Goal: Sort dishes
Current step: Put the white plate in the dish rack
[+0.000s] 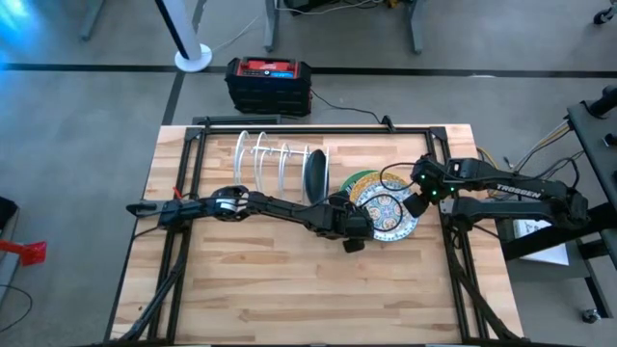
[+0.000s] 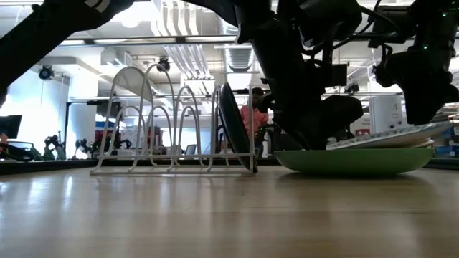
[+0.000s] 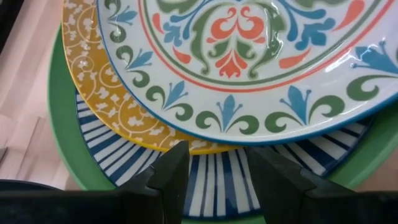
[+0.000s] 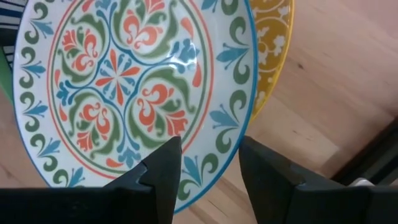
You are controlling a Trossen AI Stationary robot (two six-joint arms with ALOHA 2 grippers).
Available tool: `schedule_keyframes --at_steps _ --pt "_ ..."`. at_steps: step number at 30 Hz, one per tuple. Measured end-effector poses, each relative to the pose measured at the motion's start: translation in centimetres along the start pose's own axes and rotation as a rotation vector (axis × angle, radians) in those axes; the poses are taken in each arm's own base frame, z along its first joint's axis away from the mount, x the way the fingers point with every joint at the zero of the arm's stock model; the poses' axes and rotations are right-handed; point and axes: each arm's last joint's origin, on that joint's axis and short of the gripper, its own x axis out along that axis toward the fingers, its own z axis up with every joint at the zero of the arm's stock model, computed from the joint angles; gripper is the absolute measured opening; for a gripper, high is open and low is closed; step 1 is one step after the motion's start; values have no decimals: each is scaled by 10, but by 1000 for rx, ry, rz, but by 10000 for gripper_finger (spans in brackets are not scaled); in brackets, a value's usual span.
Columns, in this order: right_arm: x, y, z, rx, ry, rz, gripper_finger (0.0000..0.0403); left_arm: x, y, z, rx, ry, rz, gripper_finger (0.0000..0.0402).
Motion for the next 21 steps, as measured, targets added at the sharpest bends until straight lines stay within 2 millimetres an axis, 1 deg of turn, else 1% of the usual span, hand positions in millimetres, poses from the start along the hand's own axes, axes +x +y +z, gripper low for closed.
schedule_keyframes --at_steps 7,15,21 --pt "3 -1 -1 0 7 5 158 0 0 1 20 -11 -11 153" --pt "6 -1 -2 98 14 11 169 0 -1 2 40 -19 -23 153" --pt "6 -1 -2 109 22 22 180 0 -2 3 47 -21 -42 153"
